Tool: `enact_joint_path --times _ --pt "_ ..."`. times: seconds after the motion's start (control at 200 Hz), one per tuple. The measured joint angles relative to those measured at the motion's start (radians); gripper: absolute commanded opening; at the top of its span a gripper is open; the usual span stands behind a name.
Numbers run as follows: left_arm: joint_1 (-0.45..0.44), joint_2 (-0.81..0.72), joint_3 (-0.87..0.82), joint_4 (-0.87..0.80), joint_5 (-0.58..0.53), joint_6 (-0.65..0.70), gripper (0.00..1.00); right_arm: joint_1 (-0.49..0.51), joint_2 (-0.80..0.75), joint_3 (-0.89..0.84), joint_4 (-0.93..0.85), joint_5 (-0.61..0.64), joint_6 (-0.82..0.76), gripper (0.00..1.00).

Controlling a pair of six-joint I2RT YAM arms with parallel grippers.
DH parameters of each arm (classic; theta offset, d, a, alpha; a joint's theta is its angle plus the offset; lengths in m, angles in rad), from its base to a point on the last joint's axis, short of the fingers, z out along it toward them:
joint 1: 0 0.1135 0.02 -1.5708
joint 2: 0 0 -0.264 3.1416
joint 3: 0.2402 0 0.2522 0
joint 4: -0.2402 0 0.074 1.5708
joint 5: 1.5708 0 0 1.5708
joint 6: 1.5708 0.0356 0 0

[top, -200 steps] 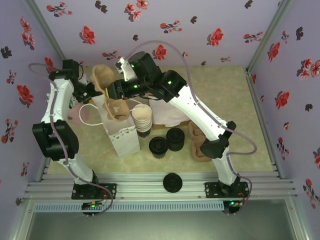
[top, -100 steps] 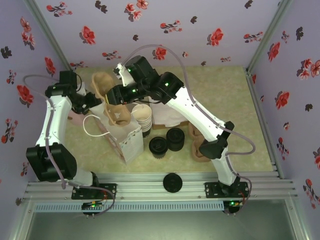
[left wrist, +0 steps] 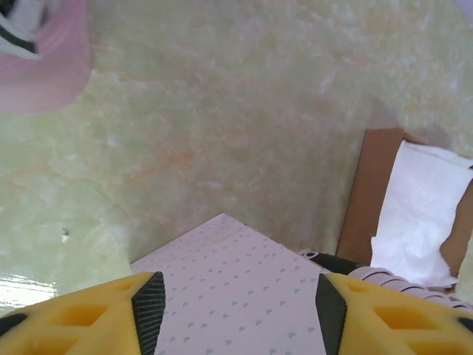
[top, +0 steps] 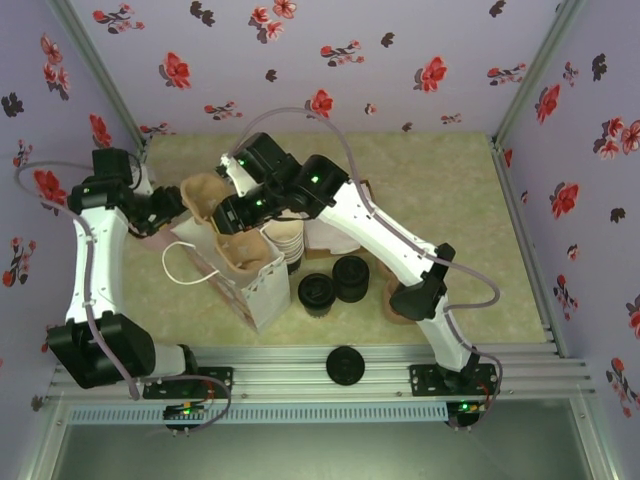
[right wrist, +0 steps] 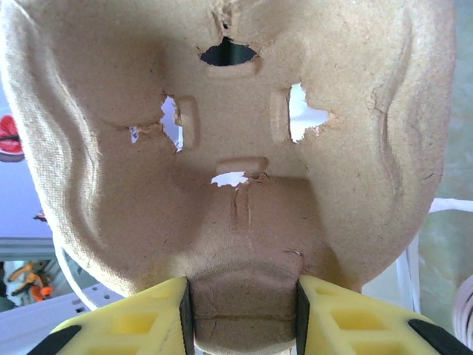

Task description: Pack the takeout coffee

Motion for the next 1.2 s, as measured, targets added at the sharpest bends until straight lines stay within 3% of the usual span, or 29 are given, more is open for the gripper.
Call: enact_joint_path --times 0.32,0.565,0.92,1.195 --pt "0.06 -0.088 0.004 -0.003 0.065 -0.016 0.68 0.035 0.0 0.0 -0.05 0.055 -0.06 0.38" --pt "0.083 -0.159 0.011 -0.018 0.097 -0.019 0.68 0.039 0.012 0.0 -0.076 0.097 -0.085 0.37" --pt "0.089 -0.229 0.011 -0.05 0.115 -0.018 0.59 0.05 0.057 0.001 -0.094 0.115 -0.101 0.37" --pt "0.089 -0.315 -0.052 -0.066 0.125 -0.017 0.58 0.05 0.076 0.001 -0.101 0.132 -0.103 0.36"
